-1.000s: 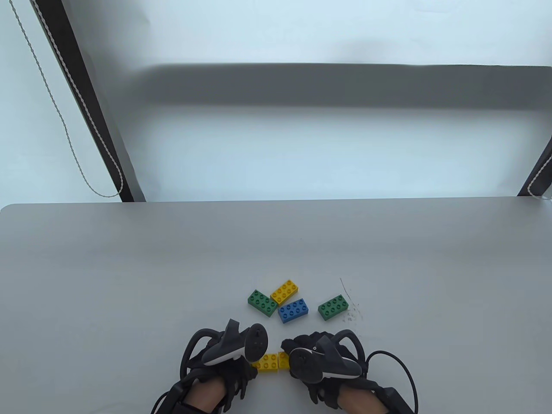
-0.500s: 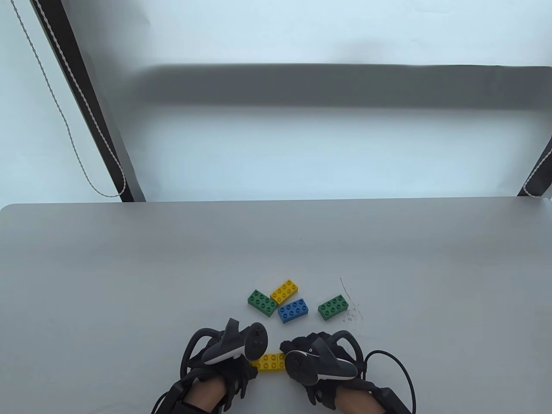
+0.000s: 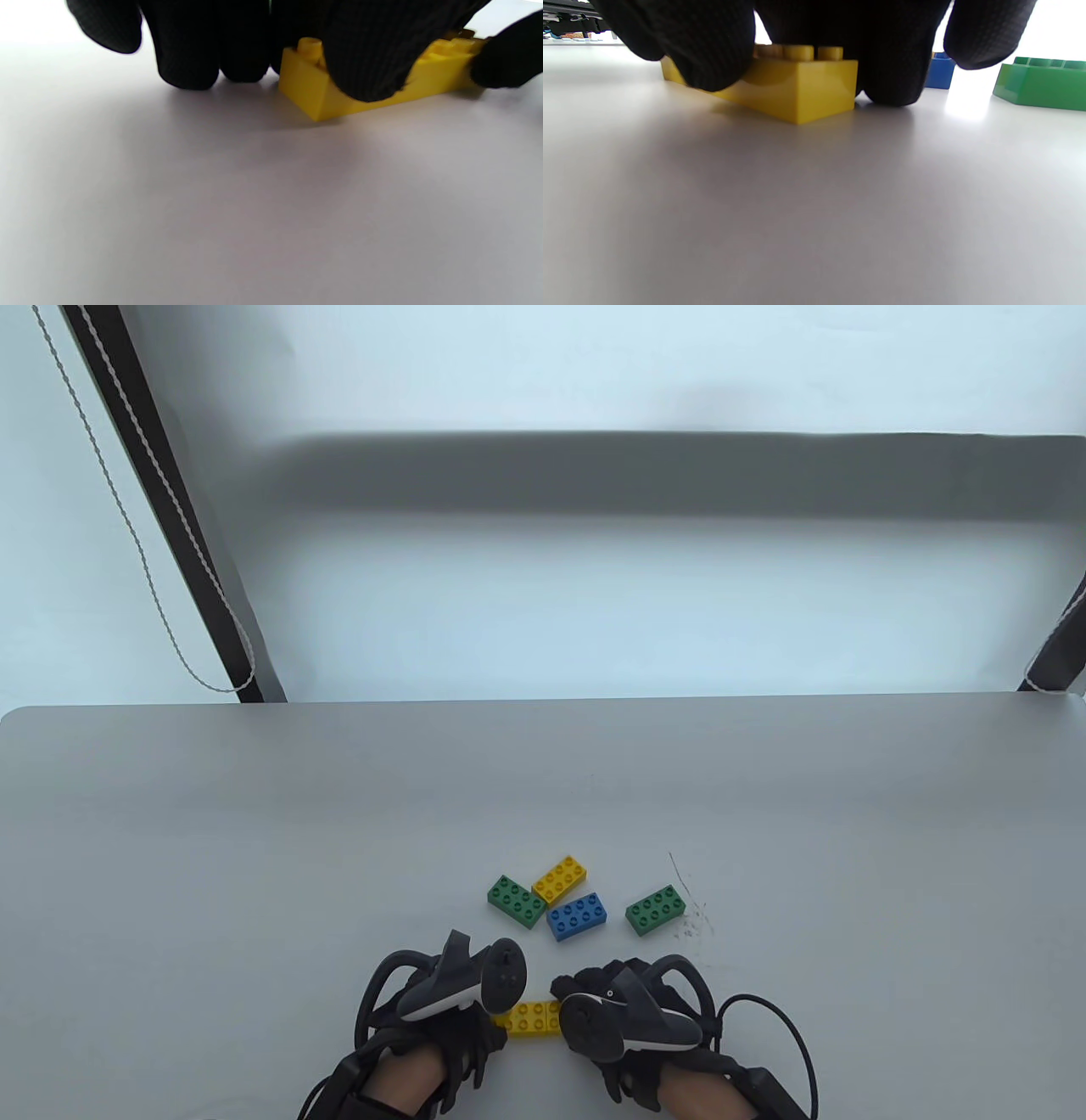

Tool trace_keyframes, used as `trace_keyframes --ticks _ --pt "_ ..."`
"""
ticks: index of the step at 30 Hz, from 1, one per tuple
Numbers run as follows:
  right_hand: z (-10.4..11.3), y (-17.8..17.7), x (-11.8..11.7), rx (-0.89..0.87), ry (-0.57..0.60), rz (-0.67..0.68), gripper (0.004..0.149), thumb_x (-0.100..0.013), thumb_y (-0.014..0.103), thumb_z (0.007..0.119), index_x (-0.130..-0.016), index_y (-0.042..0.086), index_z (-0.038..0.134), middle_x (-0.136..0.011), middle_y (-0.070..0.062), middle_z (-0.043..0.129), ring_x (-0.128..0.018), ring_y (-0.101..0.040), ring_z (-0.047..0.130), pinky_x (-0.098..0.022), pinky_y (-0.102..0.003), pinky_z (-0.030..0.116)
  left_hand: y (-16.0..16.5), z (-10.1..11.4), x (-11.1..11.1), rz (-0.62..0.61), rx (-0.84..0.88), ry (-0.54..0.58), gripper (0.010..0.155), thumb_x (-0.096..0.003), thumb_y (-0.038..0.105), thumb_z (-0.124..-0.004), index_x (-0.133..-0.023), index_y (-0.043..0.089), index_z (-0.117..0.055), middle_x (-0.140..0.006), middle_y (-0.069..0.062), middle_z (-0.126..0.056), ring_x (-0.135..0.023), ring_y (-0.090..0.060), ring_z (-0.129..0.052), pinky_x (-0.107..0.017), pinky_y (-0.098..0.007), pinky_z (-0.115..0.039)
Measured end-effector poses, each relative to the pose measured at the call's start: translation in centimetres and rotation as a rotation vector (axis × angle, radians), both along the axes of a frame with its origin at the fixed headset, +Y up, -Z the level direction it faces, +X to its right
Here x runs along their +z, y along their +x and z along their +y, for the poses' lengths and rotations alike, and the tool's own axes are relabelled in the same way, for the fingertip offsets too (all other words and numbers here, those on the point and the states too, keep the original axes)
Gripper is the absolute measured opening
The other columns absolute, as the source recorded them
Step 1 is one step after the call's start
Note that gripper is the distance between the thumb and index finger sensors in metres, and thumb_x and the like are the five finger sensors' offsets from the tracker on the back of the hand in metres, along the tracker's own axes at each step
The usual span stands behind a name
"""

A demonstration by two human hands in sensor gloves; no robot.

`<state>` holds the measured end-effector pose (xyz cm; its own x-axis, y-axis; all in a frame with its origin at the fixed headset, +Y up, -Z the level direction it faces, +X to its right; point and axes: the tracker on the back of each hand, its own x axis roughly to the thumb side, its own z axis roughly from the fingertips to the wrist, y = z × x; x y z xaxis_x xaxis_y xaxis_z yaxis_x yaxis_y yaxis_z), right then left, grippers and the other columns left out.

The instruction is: Stack lego bricks

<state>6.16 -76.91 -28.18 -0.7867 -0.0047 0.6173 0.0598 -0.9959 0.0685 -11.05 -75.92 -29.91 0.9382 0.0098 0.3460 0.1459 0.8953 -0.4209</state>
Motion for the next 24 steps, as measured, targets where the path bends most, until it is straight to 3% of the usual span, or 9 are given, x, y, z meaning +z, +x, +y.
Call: trace_keyframes --ticks 5,13,18,24 --pt "1.1 0.7 -0.6 -0.067 -0.035 -0.032 0.071 -0.034 0.053 0.083 -0.093 0.015 0.068 -0.089 -0.011 0.083 -0.076 -0.040 0.090 -0.057 -0.063 0.073 0.0 0.0 0.0 0.003 0.000 -0.006 0.062 -0.0369 0.048 -0.086 -0.094 0.029 -0.069 -0.101 -0.004 -0.073 -0.090 -0.031 -0.078 -0.068 -0.060 -0.062" --pt "5.7 4.2 -2.8 -0.259 0.021 -0.175 0.076 -0.034 0.053 0.084 -0.096 0.014 0.063 -0.095 -0.014 0.077 -0.080 -0.042 0.086 -0.058 -0.065 0.070 0.0 0.0 -0.1 0.005 -0.003 -0.018 0.062 -0.0370 0.048 -0.086 -0.094 0.029 -0.069 -0.101 -0.004 -0.072 -0.090 -0.031 -0.077 -0.068 -0.060 -0.062" --pt "7.4 5.6 -4.9 -0.246 0.038 -0.246 0.090 -0.034 0.053 0.085 -0.103 0.015 0.041 -0.106 -0.019 0.053 -0.089 -0.048 0.072 -0.062 -0.069 0.061 0.0 0.0 -0.2 0.005 -0.003 -0.022 0.062 -0.0370 0.048 -0.086 -0.094 0.029 -0.068 -0.101 -0.004 -0.072 -0.090 -0.031 -0.077 -0.069 -0.060 -0.062" --pt "7.9 6.3 -7.8 -0.254 0.003 -0.329 0.091 -0.034 0.052 0.086 -0.103 0.018 0.038 -0.109 -0.018 0.046 -0.094 -0.050 0.064 -0.064 -0.072 0.054 0.0 0.0 -0.2 0.004 -0.004 -0.021 0.062 -0.0373 0.048 -0.085 -0.094 0.029 -0.068 -0.101 -0.004 -0.071 -0.090 -0.031 -0.076 -0.069 -0.060 -0.062"
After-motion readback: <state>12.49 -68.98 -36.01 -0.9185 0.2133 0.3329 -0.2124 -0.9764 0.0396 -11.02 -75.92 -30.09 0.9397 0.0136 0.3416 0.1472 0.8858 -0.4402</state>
